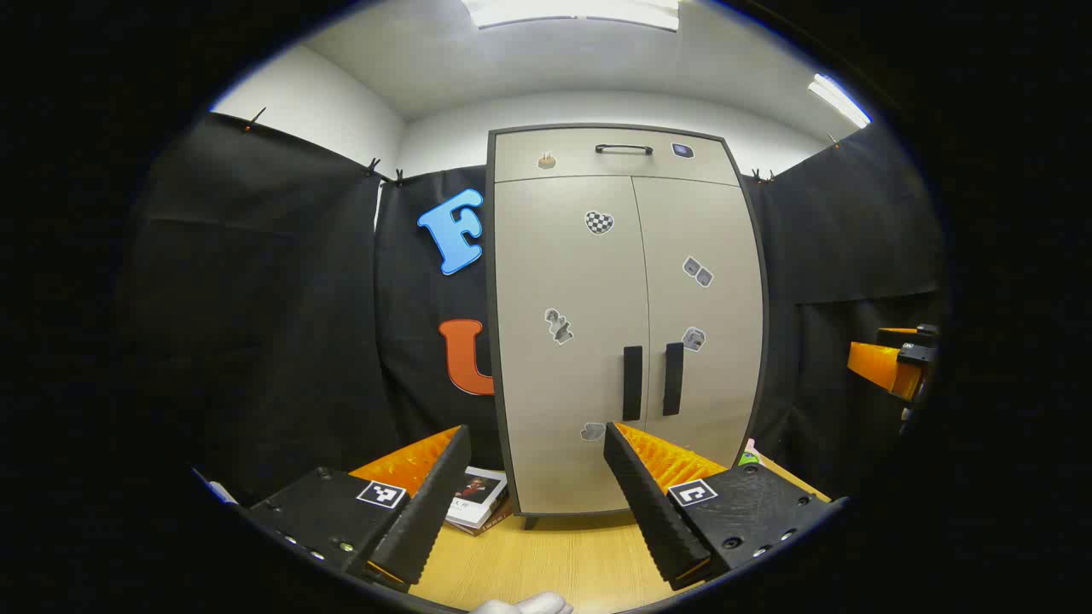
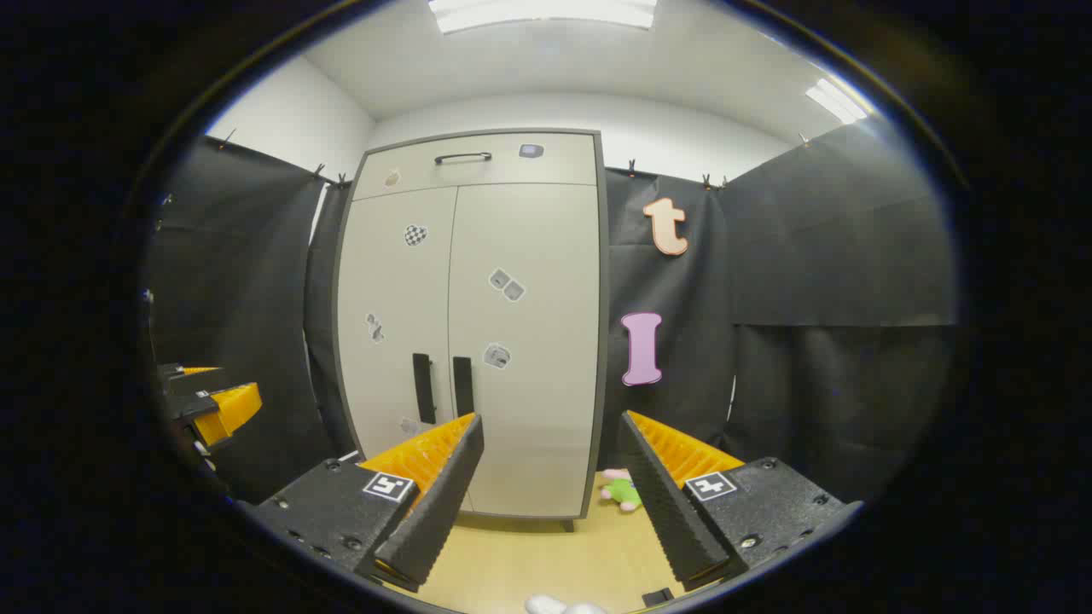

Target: Open the right door of the double-door shoe cabinet with the right hand, and open the left door with the left hand.

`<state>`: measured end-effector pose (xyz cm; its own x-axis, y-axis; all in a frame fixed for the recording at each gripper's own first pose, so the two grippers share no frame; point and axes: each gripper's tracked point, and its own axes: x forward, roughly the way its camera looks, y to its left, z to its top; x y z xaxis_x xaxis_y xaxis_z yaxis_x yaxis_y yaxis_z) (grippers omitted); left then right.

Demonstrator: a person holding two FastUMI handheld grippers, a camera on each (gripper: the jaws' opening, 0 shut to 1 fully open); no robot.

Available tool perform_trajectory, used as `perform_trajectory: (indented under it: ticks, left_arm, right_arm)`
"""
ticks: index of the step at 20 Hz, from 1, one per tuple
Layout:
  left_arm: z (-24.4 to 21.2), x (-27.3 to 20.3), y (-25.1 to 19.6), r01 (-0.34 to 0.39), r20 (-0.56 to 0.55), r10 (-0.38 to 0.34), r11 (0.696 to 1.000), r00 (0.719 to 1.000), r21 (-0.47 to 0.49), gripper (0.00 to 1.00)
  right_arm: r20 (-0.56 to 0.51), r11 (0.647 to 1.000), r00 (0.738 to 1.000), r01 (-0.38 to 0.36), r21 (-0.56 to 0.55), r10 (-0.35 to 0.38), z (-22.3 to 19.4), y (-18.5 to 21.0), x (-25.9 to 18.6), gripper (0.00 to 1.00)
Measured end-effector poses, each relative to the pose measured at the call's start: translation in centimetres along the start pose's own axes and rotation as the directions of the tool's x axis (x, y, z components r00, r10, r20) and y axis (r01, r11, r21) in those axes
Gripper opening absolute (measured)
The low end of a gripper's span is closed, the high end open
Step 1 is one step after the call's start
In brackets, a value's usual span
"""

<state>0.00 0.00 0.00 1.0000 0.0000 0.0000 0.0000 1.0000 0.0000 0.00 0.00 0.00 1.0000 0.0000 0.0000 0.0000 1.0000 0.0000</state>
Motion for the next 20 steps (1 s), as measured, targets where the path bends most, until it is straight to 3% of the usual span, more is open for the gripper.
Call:
perform_trajectory:
  ticks: [13,20]
  left_arm:
    - [-0.2,0.3,1.0,-0.014,0.004,0.014,1.000,1.000,0.004,0.95]
    - [-0.8,0.3,1.5,-0.028,-0.009,0.028,1.000,1.000,0.003,0.96]
  right_arm:
    - [-0.004,1.000,1.000,0.021,-0.003,-0.021,-0.2,-0.1,0.7,1.00]
    - [-0.018,1.000,1.000,0.002,-0.007,-0.002,-1.2,1.7,3.5,0.98]
